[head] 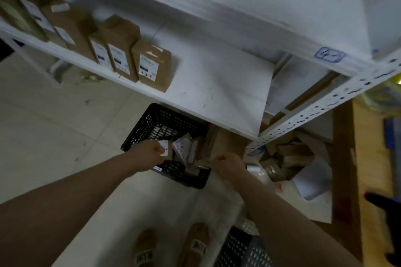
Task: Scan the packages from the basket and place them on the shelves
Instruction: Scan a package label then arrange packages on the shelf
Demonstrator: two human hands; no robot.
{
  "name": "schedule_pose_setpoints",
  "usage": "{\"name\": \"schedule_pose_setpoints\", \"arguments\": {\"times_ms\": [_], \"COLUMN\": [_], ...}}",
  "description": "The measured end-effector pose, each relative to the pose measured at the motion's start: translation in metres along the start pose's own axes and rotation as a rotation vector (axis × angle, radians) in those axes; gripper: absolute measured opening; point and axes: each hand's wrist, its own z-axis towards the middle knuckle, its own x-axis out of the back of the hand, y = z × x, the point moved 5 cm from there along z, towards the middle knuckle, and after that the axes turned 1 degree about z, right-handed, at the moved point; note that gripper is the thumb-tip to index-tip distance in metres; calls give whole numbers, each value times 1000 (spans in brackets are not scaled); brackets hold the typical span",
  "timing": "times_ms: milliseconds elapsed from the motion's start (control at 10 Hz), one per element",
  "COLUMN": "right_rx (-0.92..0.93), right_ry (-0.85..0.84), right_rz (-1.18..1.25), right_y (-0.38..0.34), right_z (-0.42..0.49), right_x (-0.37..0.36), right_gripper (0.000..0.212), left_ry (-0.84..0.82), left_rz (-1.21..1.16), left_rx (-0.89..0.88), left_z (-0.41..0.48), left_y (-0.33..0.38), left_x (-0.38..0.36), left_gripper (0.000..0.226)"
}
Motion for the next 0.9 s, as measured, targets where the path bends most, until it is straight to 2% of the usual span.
{"name": "schedule_pose_setpoints", "arguments": {"times_ms": [100,200,300,500,600,700,800,900], "right_rx": [-52,-73,-69,9,52,89,143,179], "right_ry": [-54,-117,-171,-193,-130,-68,-15,-39], "right_rz": [-31,-78,-152,-300,-325,-319,-340,-368], "right_y": [33,54,57,37,35,37,35,32], "right_z": [41,79,114,194,238,285,337,381], "right_x": [-27,-53,-77,-119,-132,-143,-149,-152], "right_gripper": [28,27,15,9,25,34,40,58], "left_ry": [-25,-42,-25,2,-1,23,49,92], "left_rz": [-92,-117,-128,-266,-372,-540,-727,-665], "left_rx": [90,169,219,236,235,281,289,220], "left_z": [22,50,78,151,192,267,330,378], "left_y": [-42,-79,-97,-108,-114,-141,-154,-157], "left_x": [-27,-51,-66,-90,-99,-124,-153,-171], "left_gripper": [13,27,31,6,26,59,66,74]}}
